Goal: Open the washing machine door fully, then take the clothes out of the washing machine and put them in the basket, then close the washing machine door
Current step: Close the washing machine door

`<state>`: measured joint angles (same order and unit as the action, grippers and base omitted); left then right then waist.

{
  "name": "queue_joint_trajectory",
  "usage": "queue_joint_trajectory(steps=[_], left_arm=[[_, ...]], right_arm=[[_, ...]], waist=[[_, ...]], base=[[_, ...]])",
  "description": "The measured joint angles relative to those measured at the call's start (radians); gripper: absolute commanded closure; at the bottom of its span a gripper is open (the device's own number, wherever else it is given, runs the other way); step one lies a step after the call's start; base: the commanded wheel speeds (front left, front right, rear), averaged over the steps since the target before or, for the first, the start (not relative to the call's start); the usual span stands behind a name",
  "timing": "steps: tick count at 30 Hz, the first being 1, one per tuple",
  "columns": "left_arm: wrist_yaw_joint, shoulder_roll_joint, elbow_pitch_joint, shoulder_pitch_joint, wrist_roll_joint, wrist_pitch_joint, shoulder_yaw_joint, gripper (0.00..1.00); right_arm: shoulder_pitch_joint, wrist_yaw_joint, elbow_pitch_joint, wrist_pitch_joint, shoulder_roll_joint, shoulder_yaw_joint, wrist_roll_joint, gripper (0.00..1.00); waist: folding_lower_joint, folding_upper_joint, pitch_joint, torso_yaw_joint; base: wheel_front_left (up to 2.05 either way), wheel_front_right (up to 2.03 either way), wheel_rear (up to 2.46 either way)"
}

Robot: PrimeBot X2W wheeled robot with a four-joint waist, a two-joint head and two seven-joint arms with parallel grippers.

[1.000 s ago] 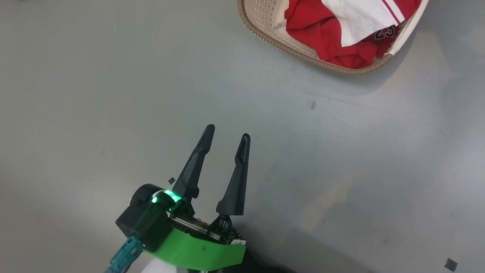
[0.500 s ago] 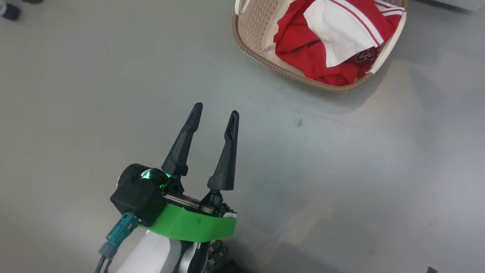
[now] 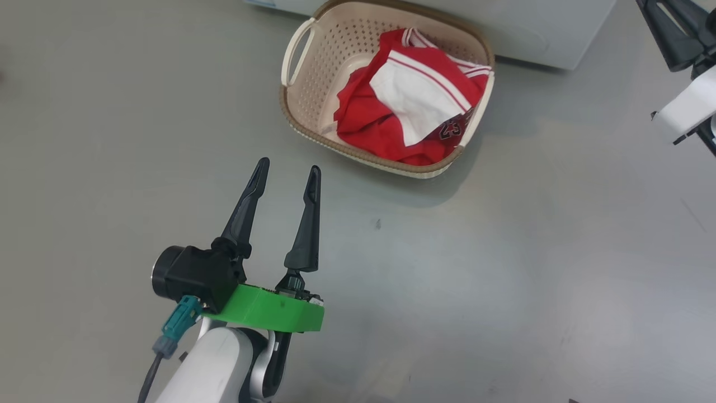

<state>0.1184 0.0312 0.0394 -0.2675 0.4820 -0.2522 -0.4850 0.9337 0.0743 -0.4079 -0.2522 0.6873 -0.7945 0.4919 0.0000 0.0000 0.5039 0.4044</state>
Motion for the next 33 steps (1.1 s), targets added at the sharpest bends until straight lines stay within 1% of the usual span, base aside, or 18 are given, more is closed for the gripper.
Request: queue_joint_trajectory(steps=[6, 12, 15, 17, 20, 24, 30, 33], left_arm=[[0.0, 0.001, -0.051, 0.002, -0.01, 0.0, 0.02, 0.0], [0.0, 0.002, -0.095, 0.019, -0.02, 0.0, 0.03, 0.0], [0.0, 0.002, -0.108, 0.036, -0.02, 0.0, 0.042, 0.0], [0.0, 0.002, -0.117, 0.05, -0.02, 0.0, 0.06, 0.0], [0.0, 0.003, -0.133, 0.072, -0.022, 0.0, 0.077, 0.0], [-0.002, 0.004, -0.147, 0.093, -0.025, 0.0, 0.096, 0.0], [-0.025, 0.004, -0.16, 0.116, -0.025, 0.0, 0.116, 0.0], [-0.029, 0.006, -0.161, 0.13, -0.025, 0.0, 0.13, 0.0]], right_arm=[[-0.101, -0.039, 0.031, 0.0, -0.052, 0.099, 0.073, 1.0], [-0.235, -0.07, 0.055, 0.0, -0.073, 0.193, 0.121, 1.0], [-0.293, -0.087, 0.081, 0.0, -0.094, 0.24, 0.133, 1.0], [-0.332, -0.092, 0.093, 0.0, -0.109, 0.269, 0.143, 1.0], [-0.39, -0.111, 0.11, 0.0, -0.136, 0.311, 0.157, 1.0], [-0.463, -0.126, 0.131, 0.0, -0.157, 0.358, 0.162, 1.0], [-0.583, -0.148, 0.144, 0.0, -0.174, 0.439, 0.166, 1.0], [-0.649, -0.151, 0.147, 0.0, -0.191, 0.471, 0.166, 1.0]], waist=[[0.0, 0.0, -0.081, -0.068], [0.0, 0.0, -0.162, -0.13], [0.0, 0.0001, -0.203, -0.157], [0.0, 0.0, -0.23, -0.174], [0.0, 0.0, -0.268, -0.201], [-0.0001, 0.0, -0.314, -0.235], [0.0, 0.0, -0.38, -0.28], [-0.0001, 0.0, -0.409, -0.298]], base=[[0.0, 0.0, 0.0], [0.0, 0.0, 0.0], [0.0, 0.0, 0.0], [0.0, 0.0, 0.0], [0.0, 0.0, 0.0], [0.0, 0.0, 0.0], [0.0, 0.0, 0.0], [0.0, 0.0, 0.0]])
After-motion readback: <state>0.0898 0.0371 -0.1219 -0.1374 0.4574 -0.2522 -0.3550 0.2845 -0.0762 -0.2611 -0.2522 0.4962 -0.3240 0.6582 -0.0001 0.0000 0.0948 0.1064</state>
